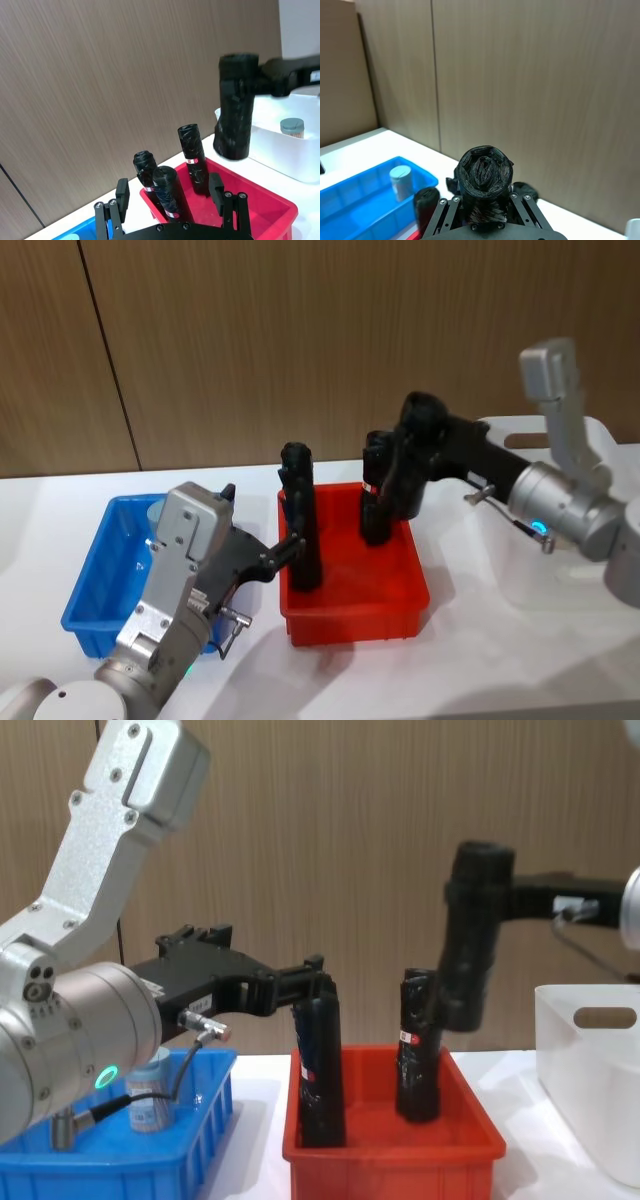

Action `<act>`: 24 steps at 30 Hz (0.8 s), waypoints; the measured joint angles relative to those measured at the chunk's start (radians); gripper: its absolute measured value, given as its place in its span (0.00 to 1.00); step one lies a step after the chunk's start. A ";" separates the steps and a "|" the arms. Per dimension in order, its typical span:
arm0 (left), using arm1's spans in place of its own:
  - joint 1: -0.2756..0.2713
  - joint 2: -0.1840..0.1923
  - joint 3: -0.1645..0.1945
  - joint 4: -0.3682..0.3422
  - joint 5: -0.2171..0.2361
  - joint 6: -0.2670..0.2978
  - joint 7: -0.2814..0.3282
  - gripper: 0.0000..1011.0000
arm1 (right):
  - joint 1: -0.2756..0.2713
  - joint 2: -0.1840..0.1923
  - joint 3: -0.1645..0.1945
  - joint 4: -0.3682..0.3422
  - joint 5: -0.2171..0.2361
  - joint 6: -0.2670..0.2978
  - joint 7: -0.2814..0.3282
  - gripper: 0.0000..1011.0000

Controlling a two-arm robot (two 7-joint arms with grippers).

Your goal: Pick the cotton swabs from the blue box and place them into the white box.

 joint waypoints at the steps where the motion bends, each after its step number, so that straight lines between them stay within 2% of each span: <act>1: 0.000 0.000 0.000 0.000 0.000 0.000 0.000 0.99 | -0.004 0.004 0.003 -0.013 0.001 0.006 -0.009 0.36; 6: 0.000 0.000 0.000 0.000 0.000 0.000 0.000 0.99 | -0.032 0.033 0.024 -0.098 0.000 0.032 -0.060 0.36; 11: 0.000 0.000 0.000 0.000 0.000 0.000 0.000 0.99 | -0.051 0.057 0.043 -0.153 -0.013 0.056 -0.115 0.36; 24: 0.000 0.000 0.000 0.000 0.000 0.000 0.000 0.99 | -0.074 0.102 0.084 -0.201 -0.065 0.102 -0.246 0.36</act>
